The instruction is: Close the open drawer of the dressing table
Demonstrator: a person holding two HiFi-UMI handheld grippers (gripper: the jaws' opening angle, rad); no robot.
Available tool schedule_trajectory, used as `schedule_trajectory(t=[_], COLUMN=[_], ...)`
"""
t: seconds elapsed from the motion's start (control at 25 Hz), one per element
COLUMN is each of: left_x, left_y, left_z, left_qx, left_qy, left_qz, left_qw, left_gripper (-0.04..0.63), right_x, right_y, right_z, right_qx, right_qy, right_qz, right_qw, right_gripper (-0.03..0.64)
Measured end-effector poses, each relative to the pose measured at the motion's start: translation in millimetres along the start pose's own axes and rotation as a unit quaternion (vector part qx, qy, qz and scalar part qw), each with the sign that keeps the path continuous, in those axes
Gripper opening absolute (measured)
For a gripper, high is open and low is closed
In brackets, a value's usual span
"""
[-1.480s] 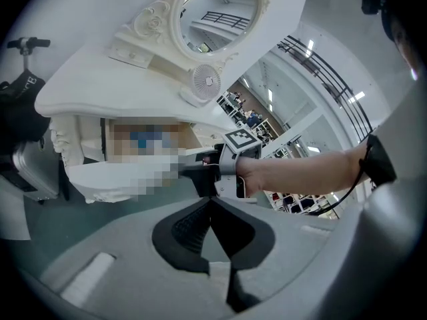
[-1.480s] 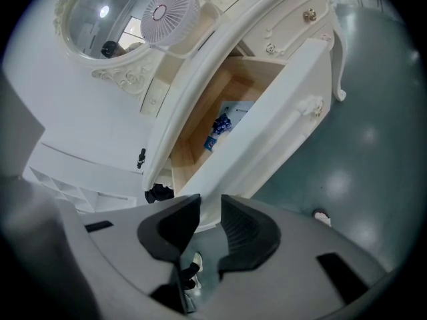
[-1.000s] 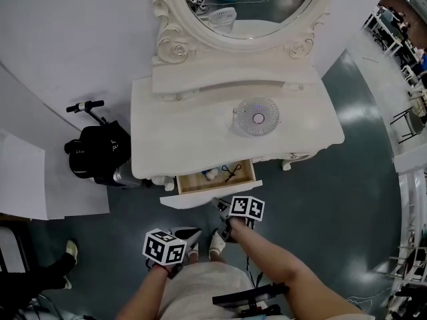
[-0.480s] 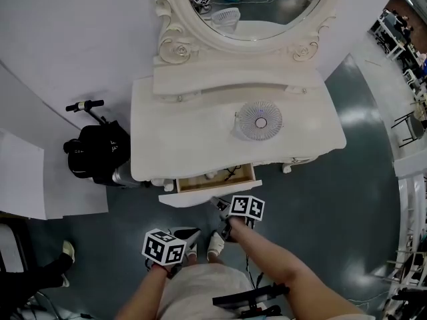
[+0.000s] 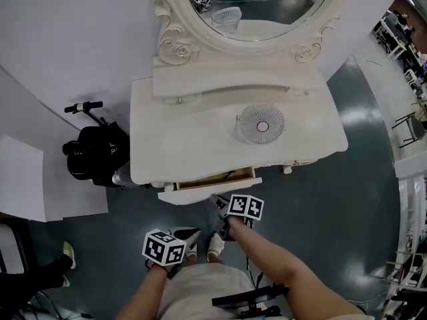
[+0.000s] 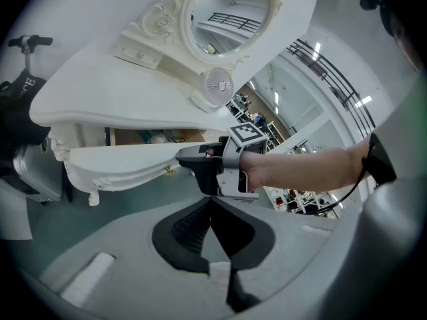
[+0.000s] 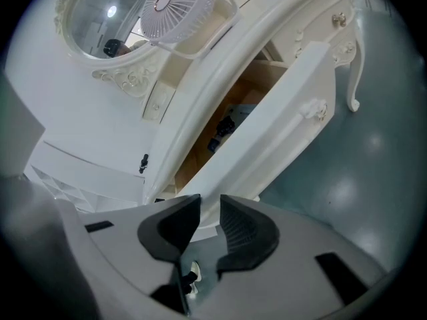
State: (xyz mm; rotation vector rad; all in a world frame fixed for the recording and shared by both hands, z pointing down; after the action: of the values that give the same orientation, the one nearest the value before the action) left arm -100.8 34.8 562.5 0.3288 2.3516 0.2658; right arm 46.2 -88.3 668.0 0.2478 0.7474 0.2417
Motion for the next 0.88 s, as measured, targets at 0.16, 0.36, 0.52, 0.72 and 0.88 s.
schedule_trajectory(t=[0.16,0.36,0.52,0.72,0.88], left_x=[3.2,5.2,4.4,2.7,-0.5], left_y=[-4.5,-5.5,-4.4,-8.1,-14.7], left_z=[-3.4,-8.2,-10.6,-13.1,-15.8], left_qx=[0.001,0.007,0.009,0.010,0.009], left_qy=[-0.002,-0.004,-0.004,-0.004,-0.005], left_qz=[0.003,0.005,0.003,0.003,0.005], left_qw=[1.0000,1.0000,0.9999,0.9999,0.9999], left_gripper=[0.009,0.009,0.009,0.009,0.009], right_x=[-4.9,-10.0,-14.6,-19.8,-23.3], right_y=[-6.5,-14.9,-21.7,-29.5,-34.5], right_z=[-4.1,-3.7,-4.0,-2.9,-2.7], right_qx=[0.022,0.019,0.026,0.028,0.030], right_qy=[0.000,-0.010,-0.014,-0.027,-0.034], right_qz=[0.017,0.023,0.027,0.032,0.033], right_qw=[1.000,1.000,0.999,0.999,0.998], right_gripper=[0.084,0.084,0.084,0.084,0.084])
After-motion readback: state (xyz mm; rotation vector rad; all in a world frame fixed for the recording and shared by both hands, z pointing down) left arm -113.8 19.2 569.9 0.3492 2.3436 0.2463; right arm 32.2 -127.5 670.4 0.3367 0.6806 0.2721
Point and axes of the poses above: the fingertips, and each gripper's own axes: x backward along the fingers, z to its right, y out of its underside, the point moved 8 cm from there along x, backward along the fingers, and after that the axes turned 12 degrees about x, right-handed, at the moved point
